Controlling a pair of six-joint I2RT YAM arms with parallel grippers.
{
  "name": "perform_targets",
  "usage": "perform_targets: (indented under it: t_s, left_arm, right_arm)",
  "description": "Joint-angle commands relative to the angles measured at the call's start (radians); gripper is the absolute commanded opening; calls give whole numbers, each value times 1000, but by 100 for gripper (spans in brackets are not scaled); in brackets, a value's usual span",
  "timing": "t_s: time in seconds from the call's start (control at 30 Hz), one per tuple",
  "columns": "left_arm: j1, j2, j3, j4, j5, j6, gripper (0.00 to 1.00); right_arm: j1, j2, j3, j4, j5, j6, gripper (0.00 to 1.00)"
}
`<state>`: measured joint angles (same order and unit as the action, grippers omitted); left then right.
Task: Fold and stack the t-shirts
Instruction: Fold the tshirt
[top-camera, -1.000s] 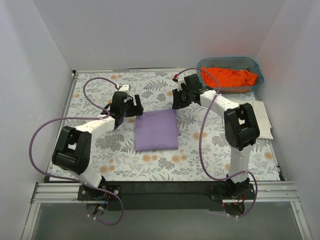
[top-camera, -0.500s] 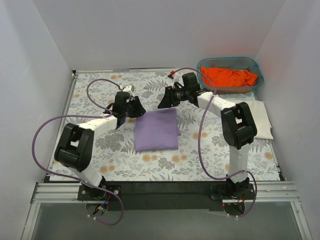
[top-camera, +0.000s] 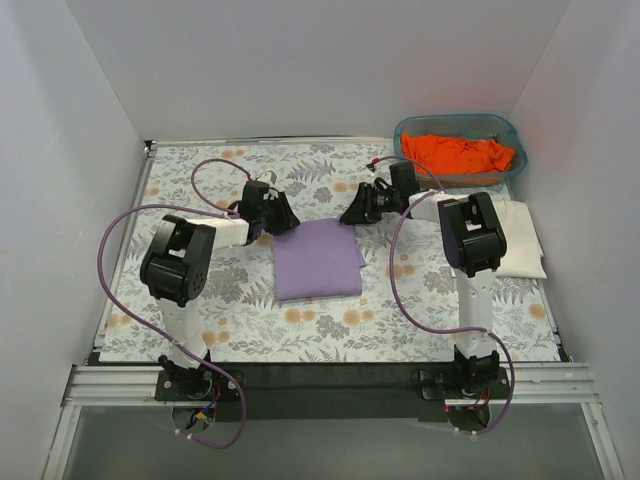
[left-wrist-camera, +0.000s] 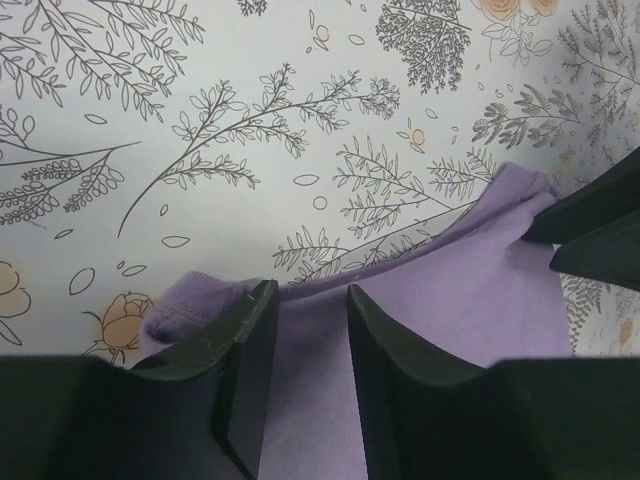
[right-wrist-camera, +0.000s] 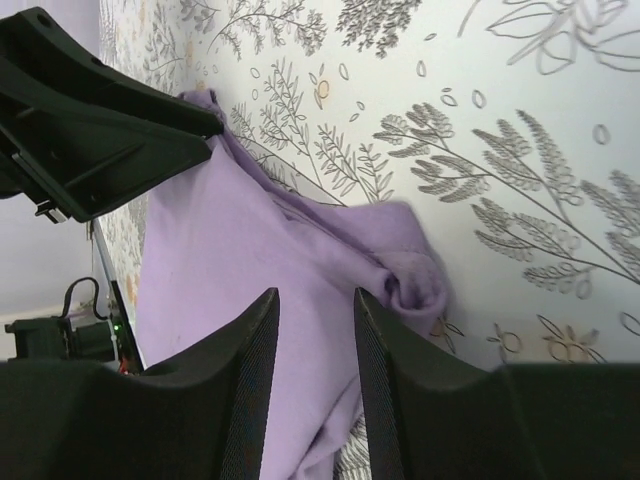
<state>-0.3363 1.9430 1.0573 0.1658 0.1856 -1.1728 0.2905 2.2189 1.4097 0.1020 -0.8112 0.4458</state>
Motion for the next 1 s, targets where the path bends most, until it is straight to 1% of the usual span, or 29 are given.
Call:
perform_targets:
  t_s: [0.0, 0.03, 0.13, 0.17, 0.23, 0.27, 0.37, 0.4, 0.43, 0.47, 0.5, 0.53, 0.57, 0.6, 0.67, 0.7, 0.8, 0.87, 0.93, 0.97]
  left_arm:
    - [22, -16, -28, -34, -9, 19, 36]
    - [23, -50, -29, -44, -15, 25, 40]
    - [23, -113, -25, -80, -51, 50, 46]
    - [23, -152, -20, -95, -57, 53, 50]
    - [22, -193, 1, -155, -64, 41, 53]
    - [20, -234, 3, -161, -66, 33, 54]
    - [8, -315, -20, -229, -58, -14, 56]
    - [-9, -376, -49, -239, -57, -24, 56]
    - [-23, -406, -65, -259, -52, -45, 56]
    - [-35, -439, -86, -270, -55, -56, 57]
    - [-67, -491, -106, -279, -55, -63, 57]
    - [-85, -518, -153, -294, -54, -73, 57]
    - [-99, -538, -178, -302, -46, -96, 56]
    - [-131, -555, -200, -310, -41, -111, 55]
    - [-162, -593, -281, -316, -37, -151, 52]
    - [-187, -602, -311, -316, -35, -168, 51]
    - [-207, -616, -430, -290, -38, -226, 47]
    - [-205, -613, -514, -266, -46, -254, 42]
    - [-205, -605, -560, -256, -73, -289, 37]
    - [-204, -601, -597, -259, -87, -301, 31]
  right_arm:
    - [-31, -17, -25, 30, 43, 2, 37]
    - [-31, -34, -28, 28, 37, 1, 37]
    - [-30, -112, -51, 28, 18, 19, 37]
    - [-28, -157, -60, 28, 14, 28, 37]
    - [-21, -208, -95, 30, -2, 42, 37]
    - [-8, -258, -110, 30, -6, 54, 37]
    - [42, -347, -172, 30, -40, 77, 37]
    - [59, -367, -192, 30, -49, 83, 38]
    - [77, -386, -222, 31, -62, 88, 37]
    - [119, -416, -241, 31, -63, 94, 38]
    - [140, -432, -256, 31, -65, 99, 38]
    - [163, -442, -288, 31, -63, 100, 38]
    - [206, -458, -304, 34, -60, 100, 38]
    - [223, -464, -320, 38, -54, 99, 39]
    - [258, -464, -374, 44, -37, 99, 39]
    - [262, -459, -402, 77, -36, 108, 39]
    - [262, -432, -480, 119, -26, 116, 39]
    - [260, -391, -505, 120, -39, 85, 39]
    - [256, -367, -554, 123, -30, 53, 39]
    - [243, -349, -570, 125, -25, 44, 39]
